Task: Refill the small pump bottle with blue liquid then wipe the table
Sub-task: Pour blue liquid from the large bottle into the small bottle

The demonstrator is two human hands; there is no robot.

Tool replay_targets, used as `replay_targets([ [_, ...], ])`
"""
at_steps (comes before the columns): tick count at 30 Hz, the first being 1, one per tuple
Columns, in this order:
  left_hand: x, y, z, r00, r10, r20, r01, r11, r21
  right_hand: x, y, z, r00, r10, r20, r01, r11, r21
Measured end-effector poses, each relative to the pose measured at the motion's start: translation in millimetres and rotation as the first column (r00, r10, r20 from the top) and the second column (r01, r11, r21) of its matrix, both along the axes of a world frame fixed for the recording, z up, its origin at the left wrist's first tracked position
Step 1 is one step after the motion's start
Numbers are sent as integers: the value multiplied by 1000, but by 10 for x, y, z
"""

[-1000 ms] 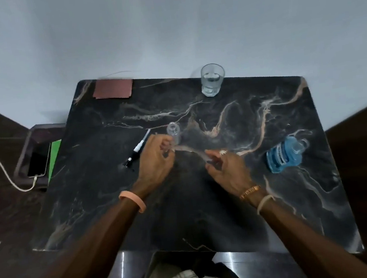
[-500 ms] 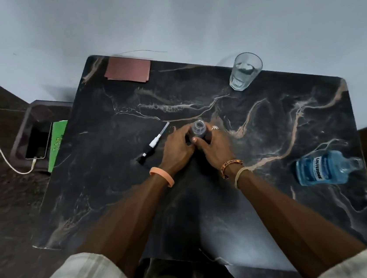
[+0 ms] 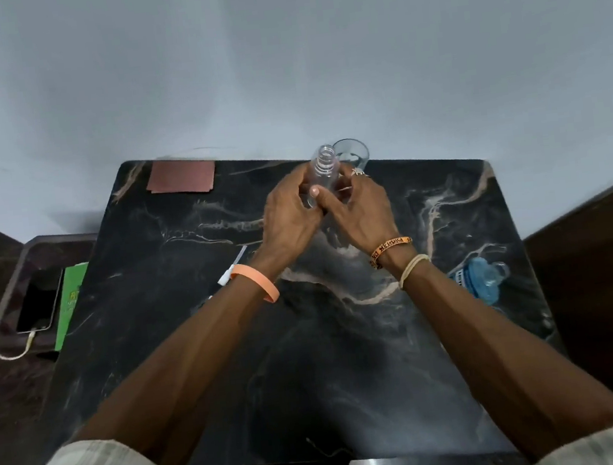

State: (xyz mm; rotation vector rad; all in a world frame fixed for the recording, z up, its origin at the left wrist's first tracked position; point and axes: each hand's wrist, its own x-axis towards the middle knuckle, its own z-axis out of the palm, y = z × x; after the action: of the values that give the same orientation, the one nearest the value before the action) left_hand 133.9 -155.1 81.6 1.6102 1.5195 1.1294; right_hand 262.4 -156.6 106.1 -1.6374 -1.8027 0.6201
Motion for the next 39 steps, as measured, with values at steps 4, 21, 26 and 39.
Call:
replay_targets([
  [4,162,-30,185,1000,1,-30,0,999,39,176,-64,208,1000,-12,21,12,1000,-19],
  [21,407,-363,197,997,-8,-80,11,1000,28,1941,-1511,-177,743,-560,-367,611,791,30],
  [26,556,-494,149,997,-9,-71,9,1000,1,2053,-1678,-632,827,-545,-139,493,821,-289],
  [39,574,-680,122,995,22,-99,-28,998,-58,1768,-1363,-1036,703,-670,-237,619,741,-260],
])
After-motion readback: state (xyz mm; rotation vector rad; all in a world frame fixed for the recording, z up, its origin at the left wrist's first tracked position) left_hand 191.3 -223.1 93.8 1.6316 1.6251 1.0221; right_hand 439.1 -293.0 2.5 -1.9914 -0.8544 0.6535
